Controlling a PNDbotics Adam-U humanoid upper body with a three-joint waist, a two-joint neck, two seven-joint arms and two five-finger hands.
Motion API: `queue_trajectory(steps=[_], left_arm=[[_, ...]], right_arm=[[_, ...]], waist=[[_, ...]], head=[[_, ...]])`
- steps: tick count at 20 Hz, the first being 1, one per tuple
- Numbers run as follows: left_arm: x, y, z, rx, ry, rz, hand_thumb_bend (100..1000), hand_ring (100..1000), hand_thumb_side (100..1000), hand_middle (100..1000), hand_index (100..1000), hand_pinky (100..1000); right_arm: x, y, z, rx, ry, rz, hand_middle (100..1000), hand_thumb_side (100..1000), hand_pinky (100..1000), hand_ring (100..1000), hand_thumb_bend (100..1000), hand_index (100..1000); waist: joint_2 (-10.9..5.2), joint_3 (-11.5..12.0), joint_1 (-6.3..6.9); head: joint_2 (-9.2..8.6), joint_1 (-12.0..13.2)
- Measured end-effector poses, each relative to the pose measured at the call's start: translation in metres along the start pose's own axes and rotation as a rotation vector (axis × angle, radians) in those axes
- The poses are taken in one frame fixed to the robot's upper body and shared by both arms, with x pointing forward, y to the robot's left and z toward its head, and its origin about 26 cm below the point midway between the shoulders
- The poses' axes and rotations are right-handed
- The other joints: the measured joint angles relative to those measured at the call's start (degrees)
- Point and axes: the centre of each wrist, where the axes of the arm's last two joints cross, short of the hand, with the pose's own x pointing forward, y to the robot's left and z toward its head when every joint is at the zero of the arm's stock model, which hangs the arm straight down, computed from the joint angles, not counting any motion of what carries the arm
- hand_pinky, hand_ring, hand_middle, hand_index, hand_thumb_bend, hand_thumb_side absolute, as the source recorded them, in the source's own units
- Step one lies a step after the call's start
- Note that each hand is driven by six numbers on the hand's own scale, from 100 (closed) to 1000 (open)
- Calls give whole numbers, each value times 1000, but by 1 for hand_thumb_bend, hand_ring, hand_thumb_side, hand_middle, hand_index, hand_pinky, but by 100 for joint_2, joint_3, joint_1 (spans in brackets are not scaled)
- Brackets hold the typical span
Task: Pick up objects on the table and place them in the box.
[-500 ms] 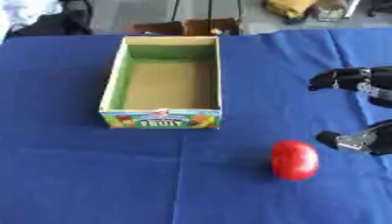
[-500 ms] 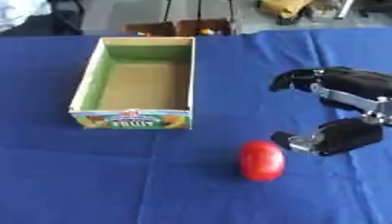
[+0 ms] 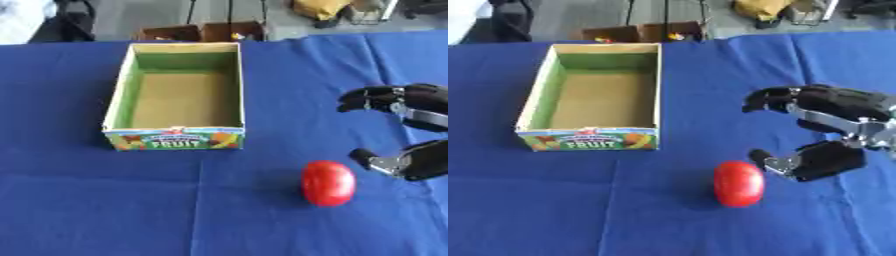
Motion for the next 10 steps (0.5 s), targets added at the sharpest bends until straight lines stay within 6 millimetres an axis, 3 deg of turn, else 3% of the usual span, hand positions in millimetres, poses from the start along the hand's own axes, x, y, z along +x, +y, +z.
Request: queue_trajectory(steps=[1,2,3,6,7,8,9,10], left_arm=[[0,0,0,0,0,0,100,930,1000,930,925,846],[0,0,0,0,0,0,100,930,1000,930,925,846],[0,0,0,0,0,1,100,930,1000,930,925,846],[0,-1,-1,-1,-1,3,100,930,1000,928,925,846],[1,-1,-1,-1,0,4,100,931,1000,928,925,846],[1,-1,-1,-1,0,4,100,930,1000,927,924,846],[1,-1,-1,-1,0,4,100,931,1000,927,925,846],[1,-1,-1,-2,0,5,100,931,1000,926,924,846]], right_arm=[[0,1,0,-10,0,-10,964,971,898,1000,632,1000],[0,1,0,-15,-1,-15,969,798,903,1000,507,1000],[0,2,0,-14,-1,-16,971,720,905,1000,458,1000],[0,2,0,1,-3,-9,971,591,905,1000,293,1000],[0,2,0,7,-2,-4,972,596,906,1000,307,1000],[0,3,0,14,0,0,978,637,911,1000,387,1000],[0,3,0,20,-1,2,980,721,915,1000,536,1000],[-1,4,0,26,-3,2,984,796,924,1000,579,1000]], waist=[[0,0,0],[0,-3,0],[1,-6,0],[12,-13,0],[17,-15,0],[18,-15,0],[18,-16,-1],[18,-16,-3]], head=[[0,-8],[0,-13],[0,-15],[-1,-20],[-2,-22],[-3,-24],[-4,-28],[-4,-34]])
